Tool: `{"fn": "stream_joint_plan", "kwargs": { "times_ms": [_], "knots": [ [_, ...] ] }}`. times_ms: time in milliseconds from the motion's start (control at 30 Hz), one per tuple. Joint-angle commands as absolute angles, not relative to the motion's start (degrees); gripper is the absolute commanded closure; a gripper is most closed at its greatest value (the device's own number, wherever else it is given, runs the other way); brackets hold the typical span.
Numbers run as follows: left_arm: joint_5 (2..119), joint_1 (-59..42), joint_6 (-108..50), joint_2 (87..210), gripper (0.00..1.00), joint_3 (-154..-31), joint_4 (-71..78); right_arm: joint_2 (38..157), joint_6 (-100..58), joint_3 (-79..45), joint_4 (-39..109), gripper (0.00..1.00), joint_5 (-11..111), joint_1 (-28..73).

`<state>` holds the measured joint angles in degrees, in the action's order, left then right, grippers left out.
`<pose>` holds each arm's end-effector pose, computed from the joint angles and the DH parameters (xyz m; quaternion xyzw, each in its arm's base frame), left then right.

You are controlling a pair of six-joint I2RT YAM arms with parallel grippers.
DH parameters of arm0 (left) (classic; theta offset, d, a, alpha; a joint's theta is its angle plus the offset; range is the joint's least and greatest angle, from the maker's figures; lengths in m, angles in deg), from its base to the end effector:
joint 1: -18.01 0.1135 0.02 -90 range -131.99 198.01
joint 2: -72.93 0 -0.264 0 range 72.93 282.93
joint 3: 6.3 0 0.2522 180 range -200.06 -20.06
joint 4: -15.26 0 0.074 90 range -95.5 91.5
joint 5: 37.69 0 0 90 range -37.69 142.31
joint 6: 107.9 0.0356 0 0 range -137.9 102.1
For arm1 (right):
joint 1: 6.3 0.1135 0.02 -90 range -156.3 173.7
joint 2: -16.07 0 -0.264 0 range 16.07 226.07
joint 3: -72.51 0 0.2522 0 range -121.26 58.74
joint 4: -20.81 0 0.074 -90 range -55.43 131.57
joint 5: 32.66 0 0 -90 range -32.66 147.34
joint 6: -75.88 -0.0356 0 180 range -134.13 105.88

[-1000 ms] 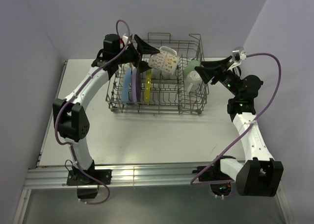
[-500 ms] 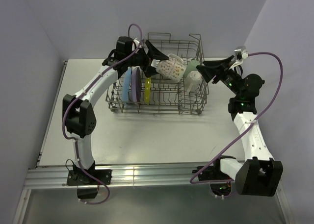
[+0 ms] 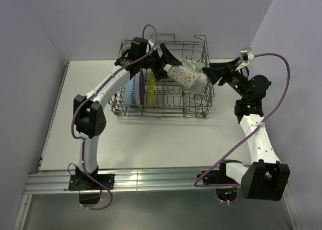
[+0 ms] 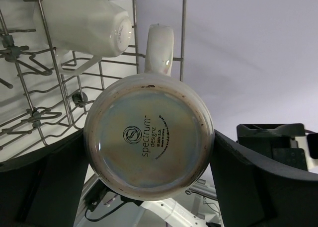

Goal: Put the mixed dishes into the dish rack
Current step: Place the cup upside down on the dish rack

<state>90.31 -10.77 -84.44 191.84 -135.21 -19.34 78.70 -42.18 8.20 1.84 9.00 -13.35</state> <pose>0.4179 -0.2545 0.3459 -0.0910 0.8098 -0.5621 0.1415 0.2435 -0.0033 0.3898 -0.1645 0.5964 0.3658 0.6953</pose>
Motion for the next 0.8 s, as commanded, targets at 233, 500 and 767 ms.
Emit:
{"fn": "stream_joint_plan", "kwargs": {
  "times_ms": [233, 500, 767],
  "knots": [
    [89.23, -13.28, -79.34, 192.11, 1.0, -142.31, -19.94, 79.7, -42.34, 5.57, 1.26, 0.41, 9.79, -14.12],
    [86.6, -15.21, -76.08, 193.69, 1.0, -144.25, -23.81, 79.79, -42.51, 5.57, 1.35, 0.41, 9.88, -14.39],
    [82.64, -16.53, -72.83, 195.71, 1.0, -148.29, -28.38, 79.61, -42.6, 5.75, 1.35, 0.41, 9.79, -14.39]
  ]
}}
